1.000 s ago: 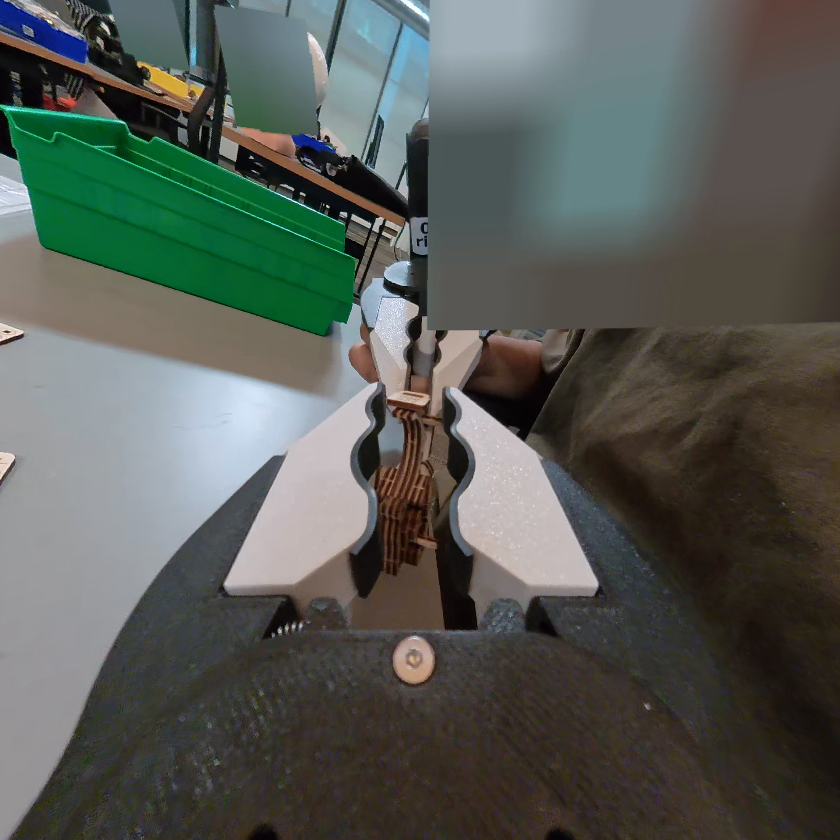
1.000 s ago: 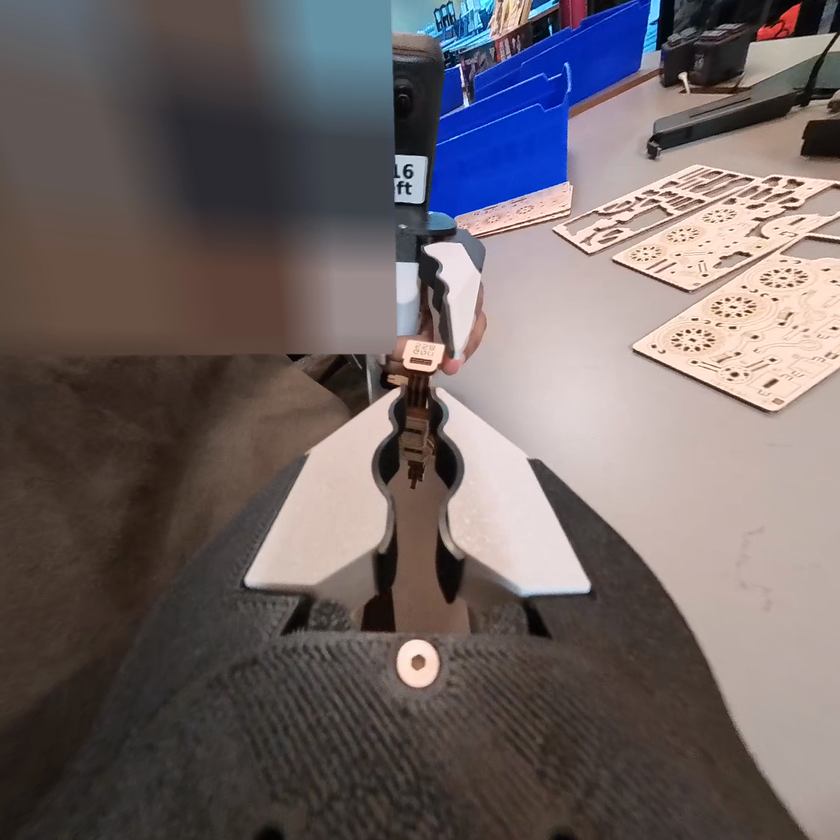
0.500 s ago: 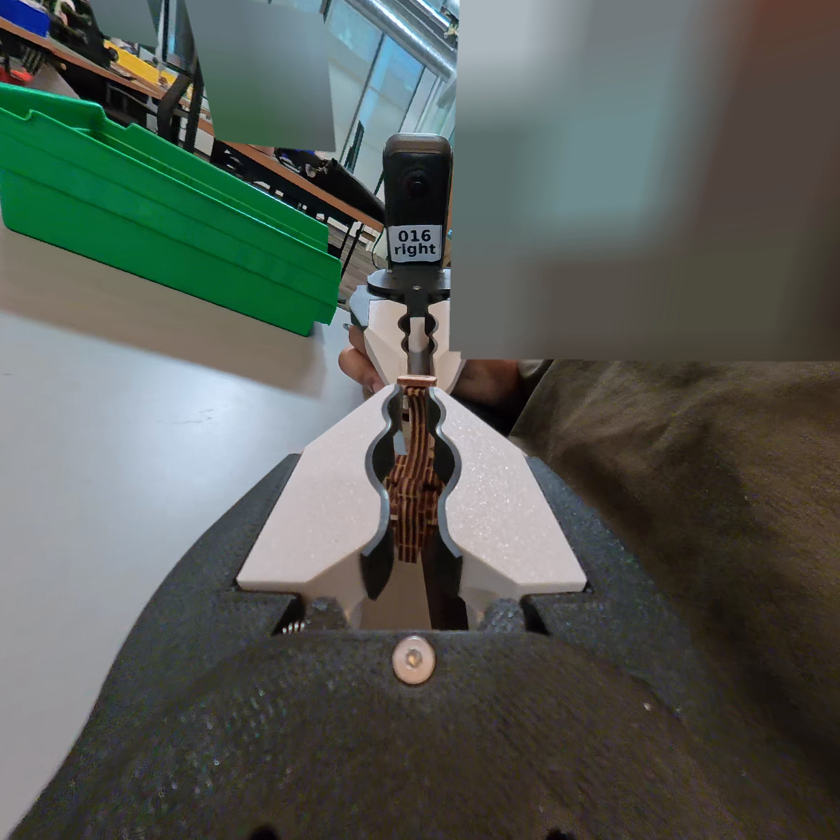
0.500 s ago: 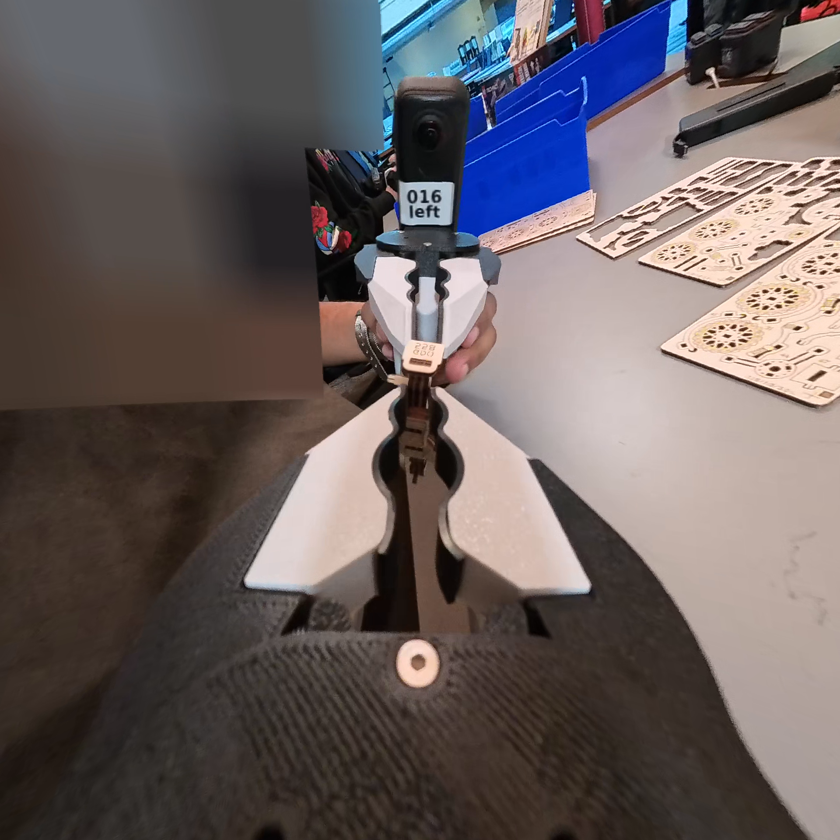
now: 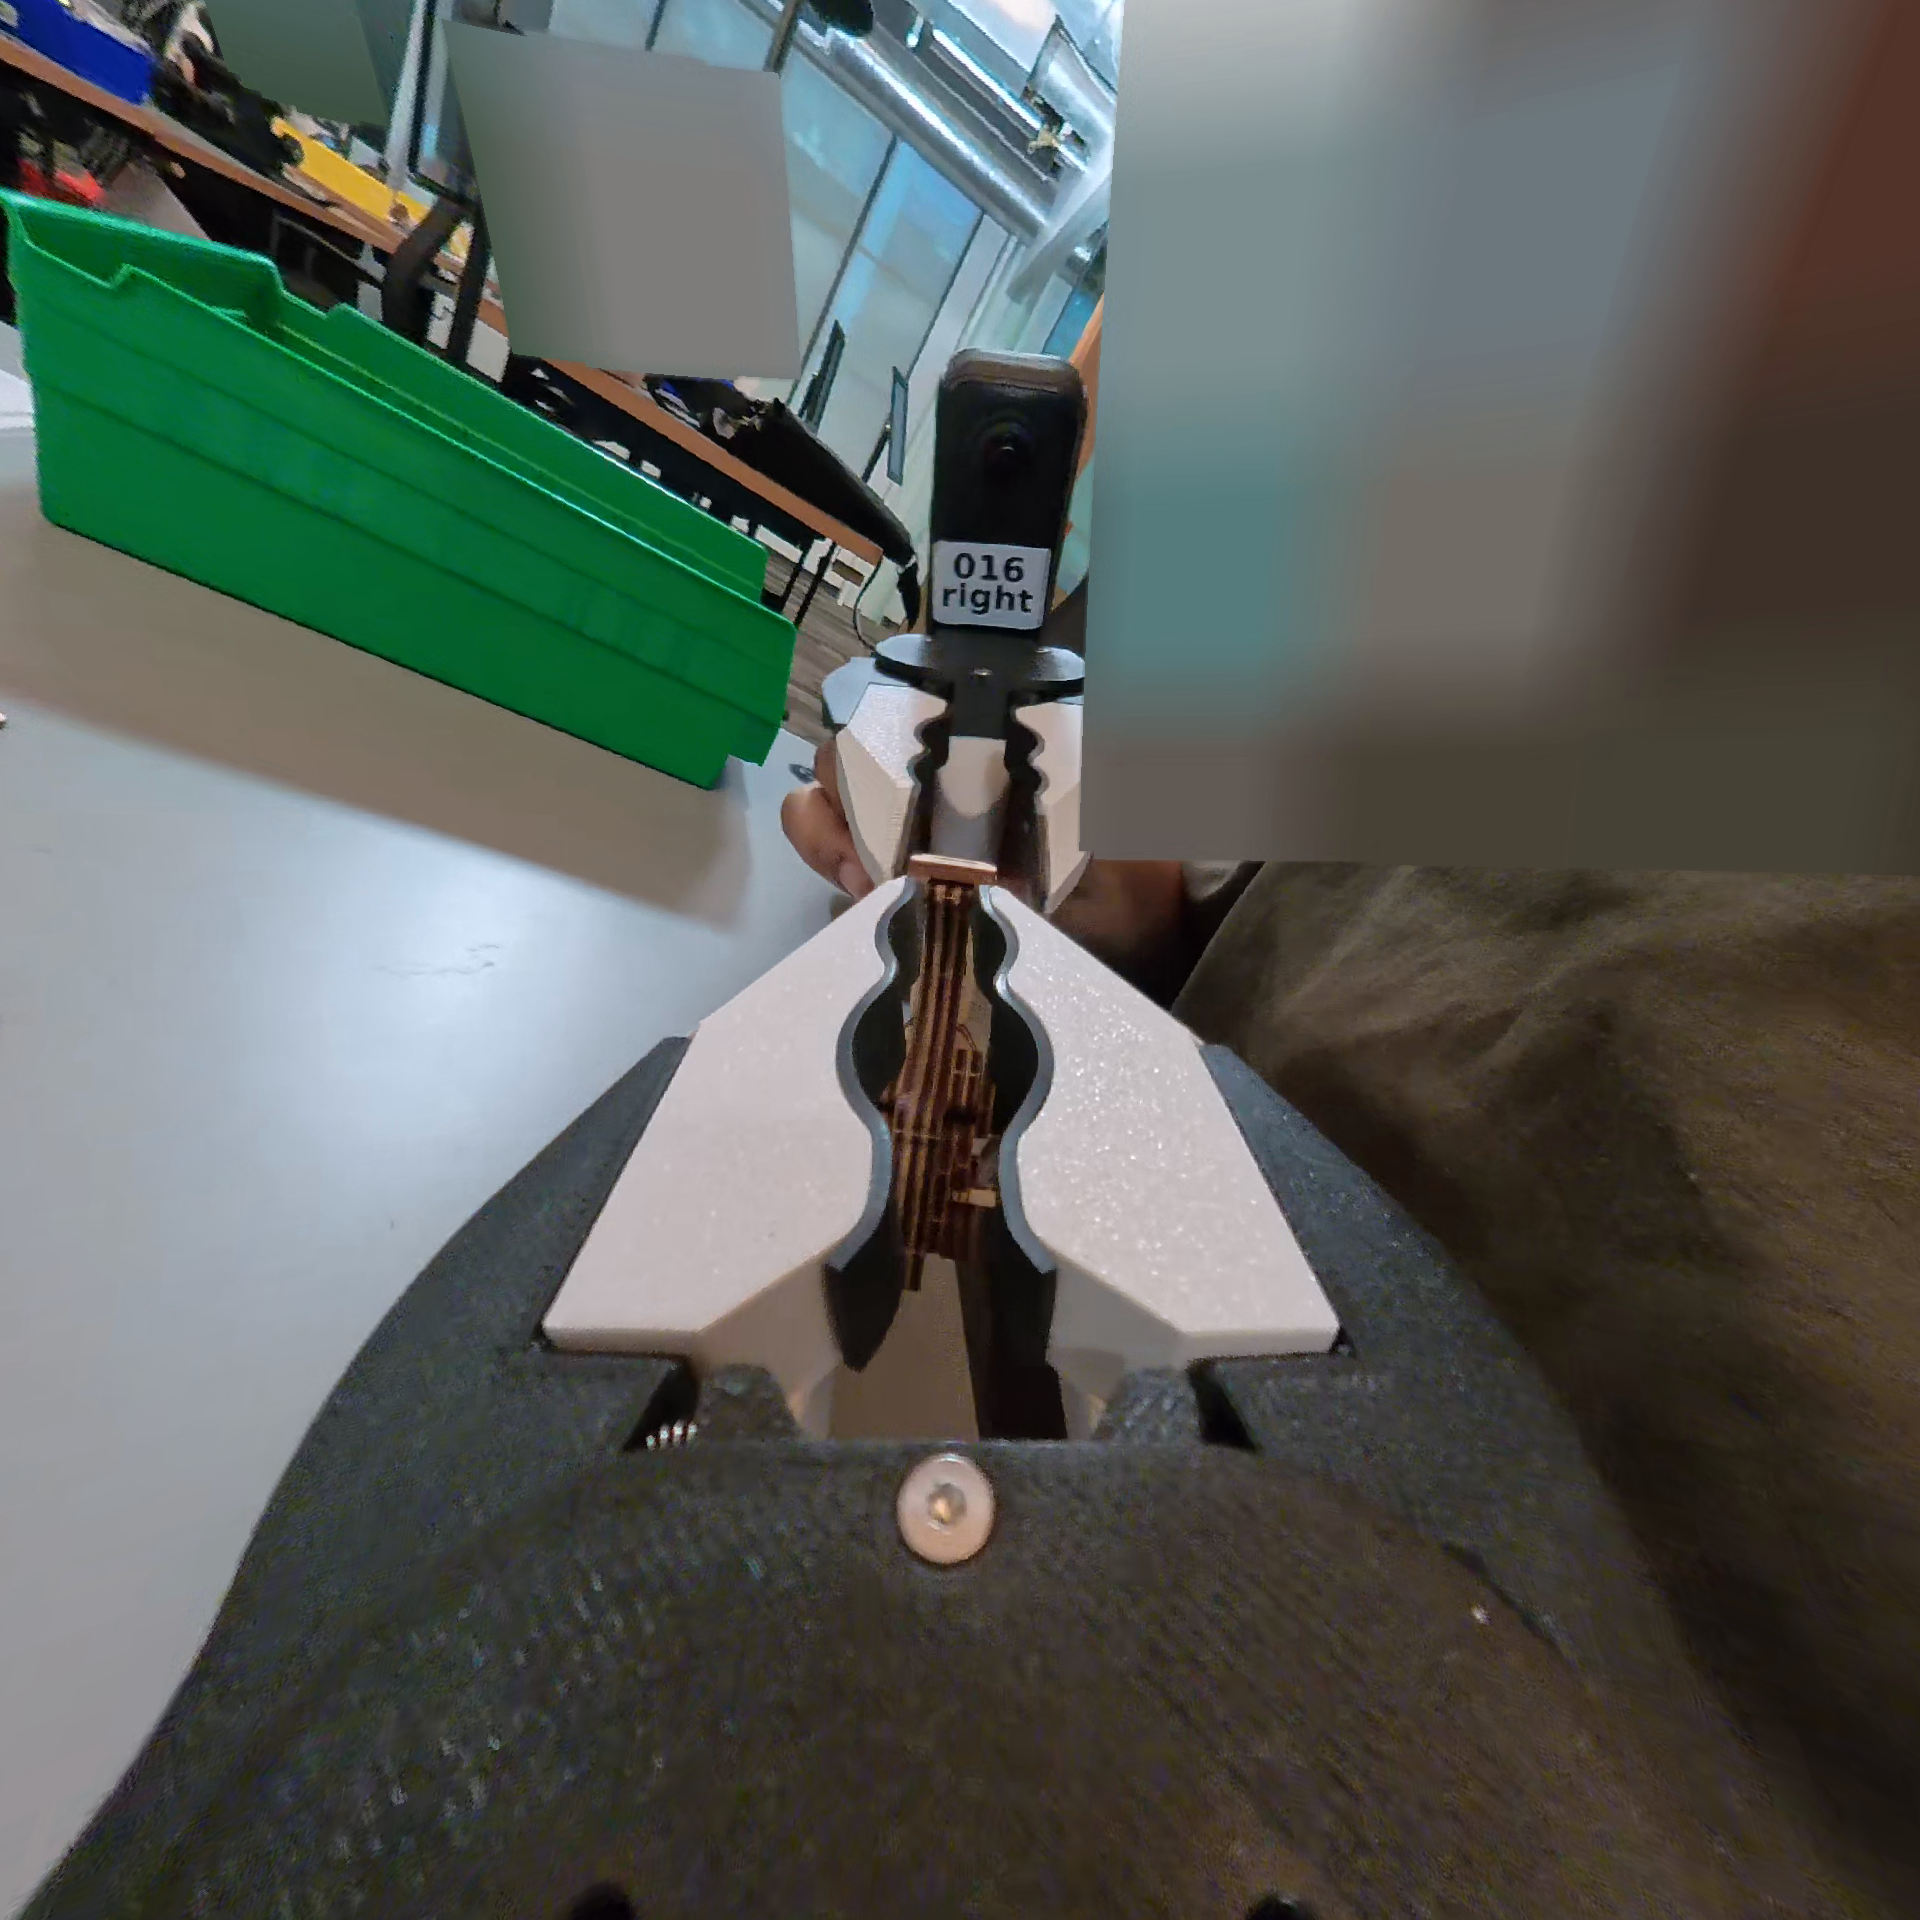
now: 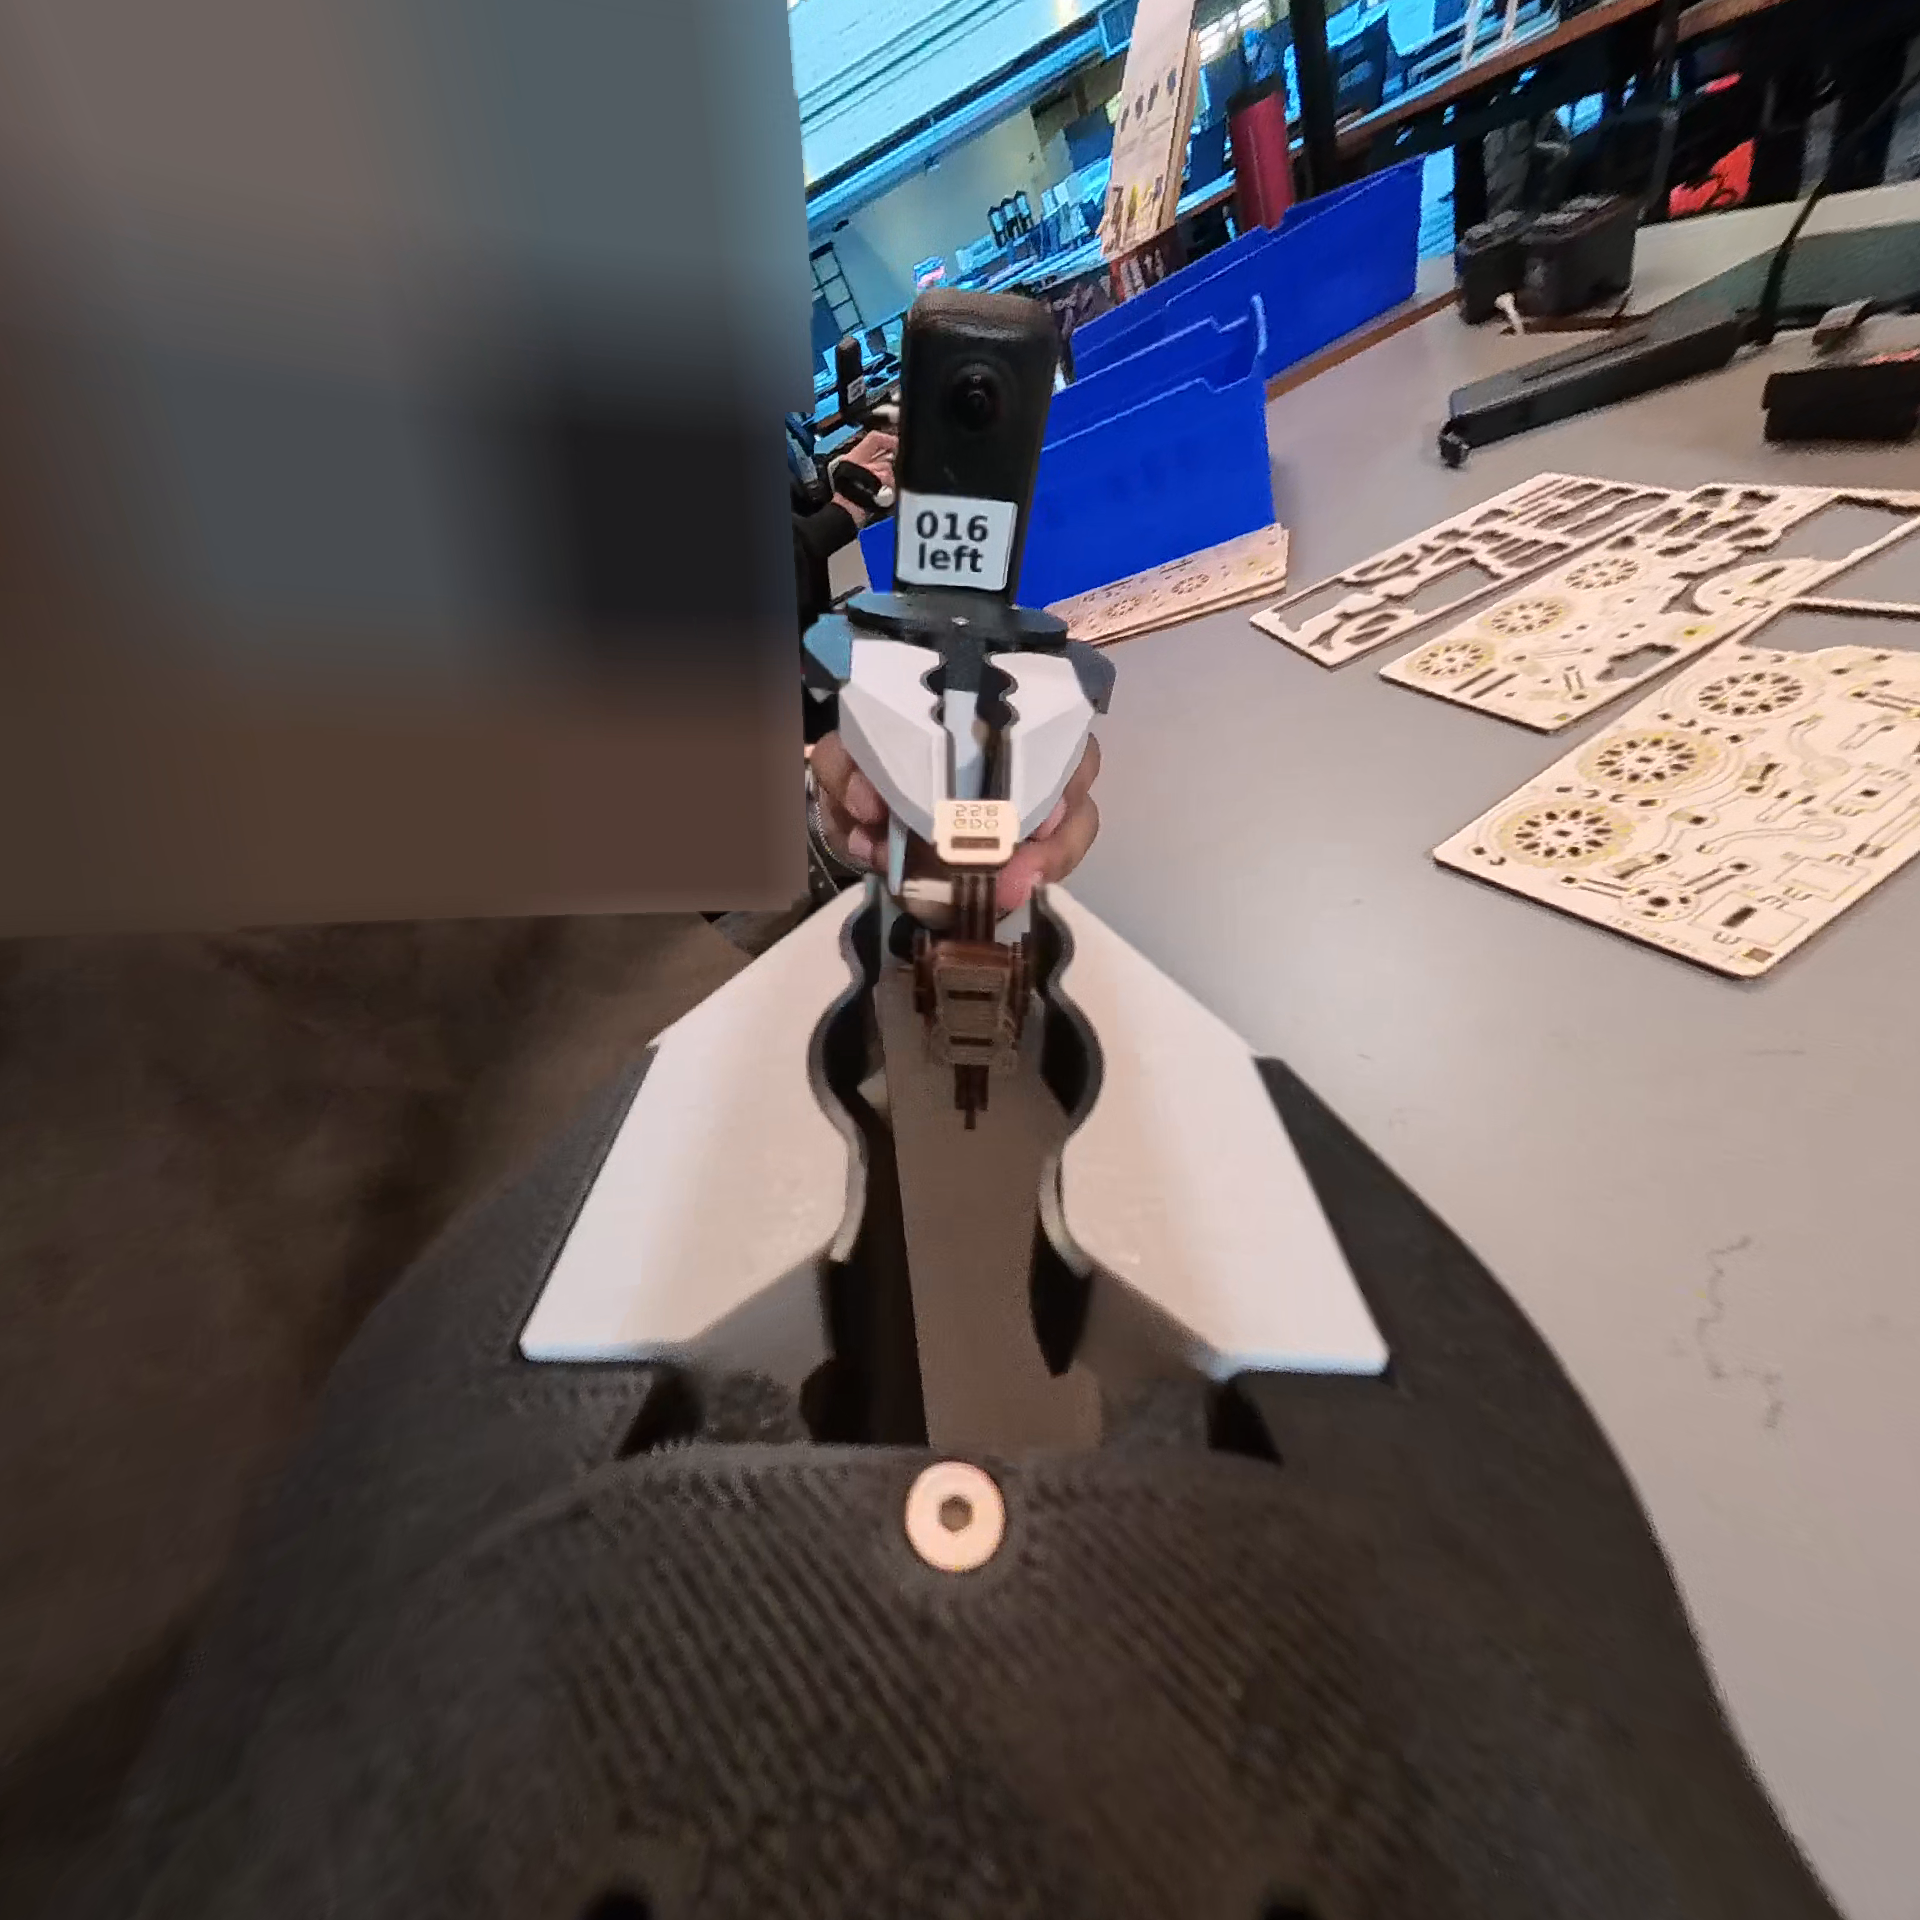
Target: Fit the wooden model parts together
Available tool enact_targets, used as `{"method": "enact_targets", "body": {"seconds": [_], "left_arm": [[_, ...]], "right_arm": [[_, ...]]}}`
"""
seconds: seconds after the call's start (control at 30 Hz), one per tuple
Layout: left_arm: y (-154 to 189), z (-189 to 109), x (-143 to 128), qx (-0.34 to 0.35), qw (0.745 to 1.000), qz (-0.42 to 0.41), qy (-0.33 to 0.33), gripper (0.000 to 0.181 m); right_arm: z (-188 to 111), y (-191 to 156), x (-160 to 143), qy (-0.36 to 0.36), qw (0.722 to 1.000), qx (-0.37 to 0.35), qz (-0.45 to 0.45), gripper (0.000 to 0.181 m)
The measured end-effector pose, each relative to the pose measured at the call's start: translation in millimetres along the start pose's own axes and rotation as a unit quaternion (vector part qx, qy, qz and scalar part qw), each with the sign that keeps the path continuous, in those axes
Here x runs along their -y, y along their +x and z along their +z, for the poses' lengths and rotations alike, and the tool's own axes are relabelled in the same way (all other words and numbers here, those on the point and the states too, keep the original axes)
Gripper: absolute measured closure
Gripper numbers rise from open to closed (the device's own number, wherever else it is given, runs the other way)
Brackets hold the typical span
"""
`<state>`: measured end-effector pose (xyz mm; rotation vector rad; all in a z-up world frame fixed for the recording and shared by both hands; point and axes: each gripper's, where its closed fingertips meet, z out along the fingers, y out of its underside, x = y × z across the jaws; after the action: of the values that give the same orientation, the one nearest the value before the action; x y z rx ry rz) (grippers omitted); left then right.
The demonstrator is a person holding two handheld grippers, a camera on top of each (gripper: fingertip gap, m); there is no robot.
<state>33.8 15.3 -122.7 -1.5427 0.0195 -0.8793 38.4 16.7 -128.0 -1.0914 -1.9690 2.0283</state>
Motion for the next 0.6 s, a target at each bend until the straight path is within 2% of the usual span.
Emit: {"method": "enact_targets", "body": {"seconds": [0.13, 0.23, 0.6], "left_arm": [[0, 1, 1, 0.008, 1.000, 0.013, 0.003, 0.177], [1, 3, 0, 0.011, 1.000, 0.017, 0.001, 0.177], [-1, 3, -2, 0.017, 1.000, 0.019, -0.006, 0.176]], "right_arm": [[3, -1, -2, -0.012, 1.000, -0.014, -0.015, 0.154], [5, -1, -7, -0.027, 0.999, -0.024, -0.022, 0.165], [5, 2, -9, -0.048, 0.998, -0.041, -0.015, 0.168]]}}
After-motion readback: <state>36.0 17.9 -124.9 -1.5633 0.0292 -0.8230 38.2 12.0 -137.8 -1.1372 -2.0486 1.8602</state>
